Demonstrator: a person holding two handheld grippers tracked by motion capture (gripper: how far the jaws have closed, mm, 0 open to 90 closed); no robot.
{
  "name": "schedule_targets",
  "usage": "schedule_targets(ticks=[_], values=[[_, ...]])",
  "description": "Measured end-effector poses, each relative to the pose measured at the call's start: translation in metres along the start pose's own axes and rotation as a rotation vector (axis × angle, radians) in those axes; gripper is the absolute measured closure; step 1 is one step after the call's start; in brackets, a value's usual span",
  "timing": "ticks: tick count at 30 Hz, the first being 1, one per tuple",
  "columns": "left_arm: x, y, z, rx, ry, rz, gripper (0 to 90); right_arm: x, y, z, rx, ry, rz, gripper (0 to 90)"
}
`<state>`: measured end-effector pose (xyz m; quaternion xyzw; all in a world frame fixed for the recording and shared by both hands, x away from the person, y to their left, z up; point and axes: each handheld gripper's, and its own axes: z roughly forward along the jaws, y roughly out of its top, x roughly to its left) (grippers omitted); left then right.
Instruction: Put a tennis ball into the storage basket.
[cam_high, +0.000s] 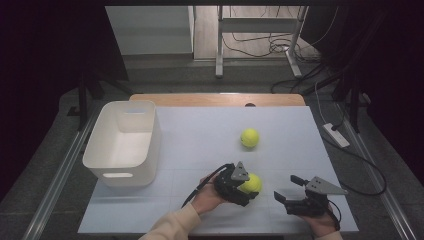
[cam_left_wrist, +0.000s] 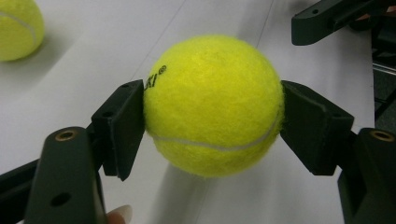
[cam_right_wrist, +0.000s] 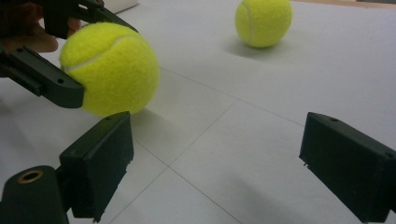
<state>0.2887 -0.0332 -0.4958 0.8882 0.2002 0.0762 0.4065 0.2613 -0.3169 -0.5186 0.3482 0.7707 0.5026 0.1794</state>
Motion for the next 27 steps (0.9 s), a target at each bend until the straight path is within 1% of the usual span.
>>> schedule_targets(ticks=[2,6,11,15,19,21,26,27], values=[[0.0,-0.001,-0.001,-0.001,0.005,0.002,27.2,0.0,0.0,0.0,0.0,0.0,0.0,9.7],[0.001,-0.005,-0.006,0.001,0.029,0.016,27.1,0.001,0.0,0.0,0.003,0.002,-0.005,9.8],[0.003,-0.008,-0.01,-0.011,0.041,0.014,27.1,0.001,0.0,0.001,0.006,0.001,-0.005,9.8],[0.004,-0.011,-0.016,-0.025,0.054,0.004,27.1,0.001,0.0,0.001,0.005,0.002,-0.006,9.8],[0.006,-0.012,-0.021,-0.033,0.063,0.007,27.1,0.002,0.0,0.001,0.006,0.002,-0.004,9.8],[0.007,-0.013,-0.025,-0.045,0.069,-0.004,27.1,0.003,0.0,0.001,0.005,0.004,-0.005,9.7],[0.011,-0.017,-0.033,-0.055,0.082,-0.016,27.1,0.003,0.001,0.002,0.004,0.005,-0.011,9.8],[0.014,-0.019,-0.037,-0.06,0.09,-0.022,27.1,0.003,0.001,0.001,0.003,0.004,-0.008,9.7]])
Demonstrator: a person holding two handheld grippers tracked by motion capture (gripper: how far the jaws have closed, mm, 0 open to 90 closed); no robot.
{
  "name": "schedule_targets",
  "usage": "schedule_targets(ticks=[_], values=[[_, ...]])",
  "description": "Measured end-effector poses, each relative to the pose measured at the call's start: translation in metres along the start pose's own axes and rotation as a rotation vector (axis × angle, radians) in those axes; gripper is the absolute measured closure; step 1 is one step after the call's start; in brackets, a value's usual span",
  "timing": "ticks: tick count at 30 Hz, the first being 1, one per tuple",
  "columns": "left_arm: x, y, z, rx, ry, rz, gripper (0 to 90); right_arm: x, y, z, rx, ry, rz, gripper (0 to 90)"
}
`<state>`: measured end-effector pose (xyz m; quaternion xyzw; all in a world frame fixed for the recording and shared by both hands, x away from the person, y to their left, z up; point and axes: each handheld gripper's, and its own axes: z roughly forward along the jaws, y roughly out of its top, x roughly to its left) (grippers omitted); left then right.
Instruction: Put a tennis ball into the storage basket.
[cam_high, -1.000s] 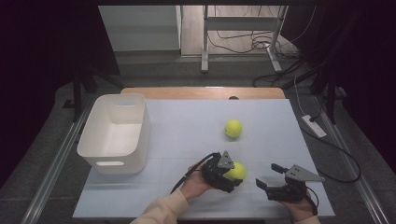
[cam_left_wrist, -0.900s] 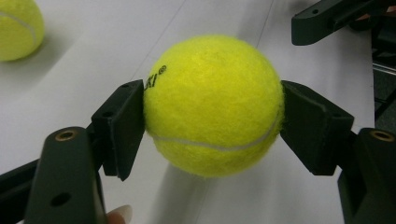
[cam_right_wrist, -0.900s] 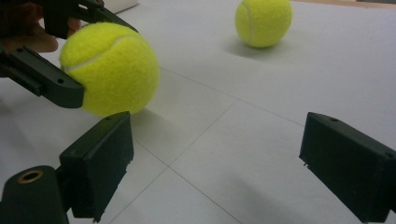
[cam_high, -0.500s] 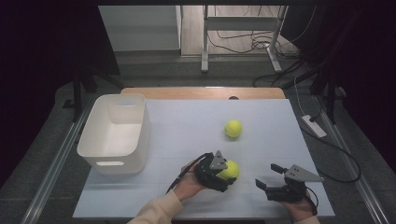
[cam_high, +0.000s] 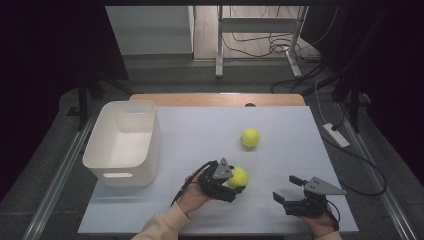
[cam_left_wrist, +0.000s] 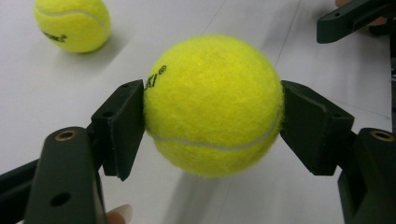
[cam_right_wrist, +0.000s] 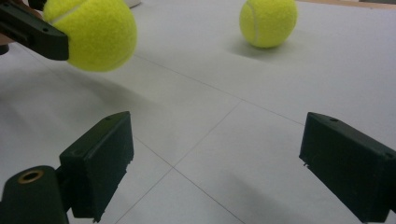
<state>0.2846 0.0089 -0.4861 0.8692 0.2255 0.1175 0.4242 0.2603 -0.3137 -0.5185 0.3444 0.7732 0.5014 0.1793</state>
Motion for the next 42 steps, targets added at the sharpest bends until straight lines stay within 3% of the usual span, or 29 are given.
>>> schedule_targets(ticks=[42], values=[[0.02,0.001,-0.059,-0.174,0.069,-0.044,27.1,0.0,0.0,0.001,0.005,-0.001,-0.002,9.8]])
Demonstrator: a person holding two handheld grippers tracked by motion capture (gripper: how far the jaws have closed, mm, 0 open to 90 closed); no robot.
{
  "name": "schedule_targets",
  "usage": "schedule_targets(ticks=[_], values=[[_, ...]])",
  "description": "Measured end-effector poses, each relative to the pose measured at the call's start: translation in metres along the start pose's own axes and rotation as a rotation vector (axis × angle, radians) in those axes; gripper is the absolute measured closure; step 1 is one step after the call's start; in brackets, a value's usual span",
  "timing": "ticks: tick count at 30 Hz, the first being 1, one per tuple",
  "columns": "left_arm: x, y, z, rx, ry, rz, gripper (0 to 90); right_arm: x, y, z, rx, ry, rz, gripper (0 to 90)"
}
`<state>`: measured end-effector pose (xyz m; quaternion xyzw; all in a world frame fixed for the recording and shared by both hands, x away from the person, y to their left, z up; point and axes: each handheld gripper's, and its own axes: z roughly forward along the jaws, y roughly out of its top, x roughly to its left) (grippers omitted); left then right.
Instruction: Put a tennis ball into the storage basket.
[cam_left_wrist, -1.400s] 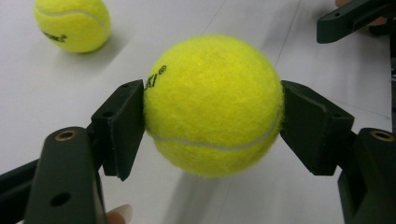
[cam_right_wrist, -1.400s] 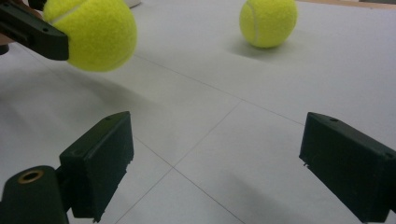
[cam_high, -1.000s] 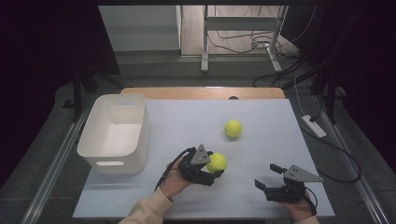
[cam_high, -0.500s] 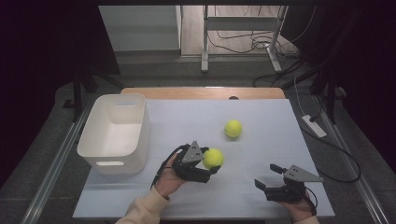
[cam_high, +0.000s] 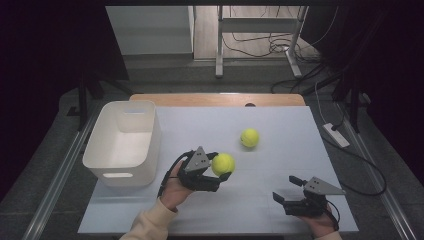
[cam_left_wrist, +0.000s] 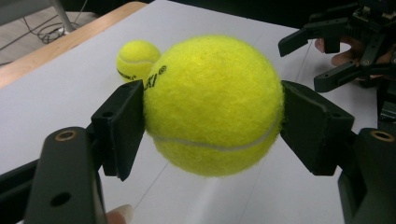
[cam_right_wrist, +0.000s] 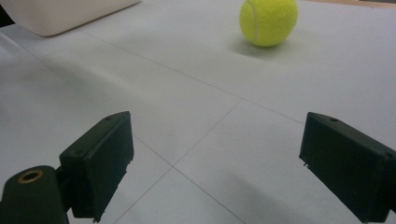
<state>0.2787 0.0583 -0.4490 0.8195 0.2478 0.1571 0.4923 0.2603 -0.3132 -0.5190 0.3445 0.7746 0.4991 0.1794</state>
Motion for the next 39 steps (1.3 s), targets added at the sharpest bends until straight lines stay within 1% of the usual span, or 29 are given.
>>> schedule_targets(ticks=[21,34,39], values=[[0.011,0.004,-0.022,-0.065,0.033,-0.035,27.0,0.0,0.0,0.0,0.001,-0.001,-0.004,9.8],[0.018,0.006,-0.034,-0.102,0.062,-0.048,27.0,0.0,0.0,0.0,0.001,0.001,0.0,9.8],[0.02,0.007,-0.041,-0.125,0.065,-0.048,27.0,0.0,0.0,0.0,0.004,0.0,0.001,9.8]])
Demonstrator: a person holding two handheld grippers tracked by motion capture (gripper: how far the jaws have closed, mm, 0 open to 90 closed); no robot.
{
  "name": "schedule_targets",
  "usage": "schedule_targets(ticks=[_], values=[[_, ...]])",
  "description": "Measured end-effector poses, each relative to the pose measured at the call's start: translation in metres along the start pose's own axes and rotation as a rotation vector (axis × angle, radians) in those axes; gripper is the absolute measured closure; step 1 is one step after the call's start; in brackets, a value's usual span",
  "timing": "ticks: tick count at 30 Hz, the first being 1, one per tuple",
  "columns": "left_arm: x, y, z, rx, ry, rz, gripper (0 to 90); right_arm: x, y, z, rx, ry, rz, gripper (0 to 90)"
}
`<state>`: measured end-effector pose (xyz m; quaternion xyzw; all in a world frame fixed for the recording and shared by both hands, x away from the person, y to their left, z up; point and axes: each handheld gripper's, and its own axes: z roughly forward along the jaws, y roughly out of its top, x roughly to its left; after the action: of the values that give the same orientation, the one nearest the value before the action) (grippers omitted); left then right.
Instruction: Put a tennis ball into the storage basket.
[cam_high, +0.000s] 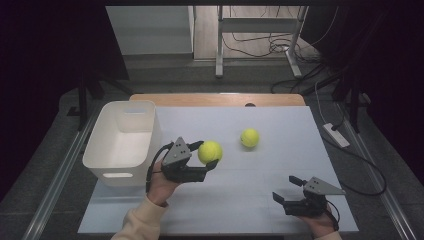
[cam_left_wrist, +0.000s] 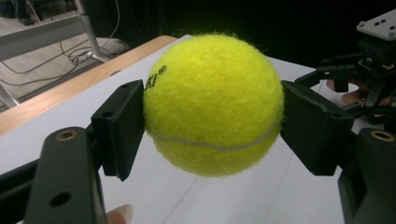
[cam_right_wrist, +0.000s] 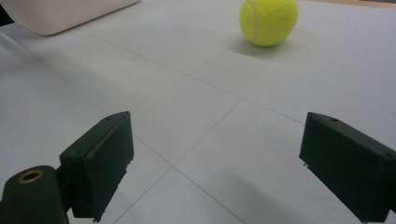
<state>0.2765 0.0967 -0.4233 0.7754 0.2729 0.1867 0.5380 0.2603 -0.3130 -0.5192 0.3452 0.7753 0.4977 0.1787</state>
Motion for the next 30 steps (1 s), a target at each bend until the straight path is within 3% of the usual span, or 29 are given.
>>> schedule_targets(ticks=[30], values=[[0.009,0.01,-0.028,-0.087,0.029,-0.007,27.0,0.0,0.0,0.001,-0.003,-0.003,-0.003,9.9]])
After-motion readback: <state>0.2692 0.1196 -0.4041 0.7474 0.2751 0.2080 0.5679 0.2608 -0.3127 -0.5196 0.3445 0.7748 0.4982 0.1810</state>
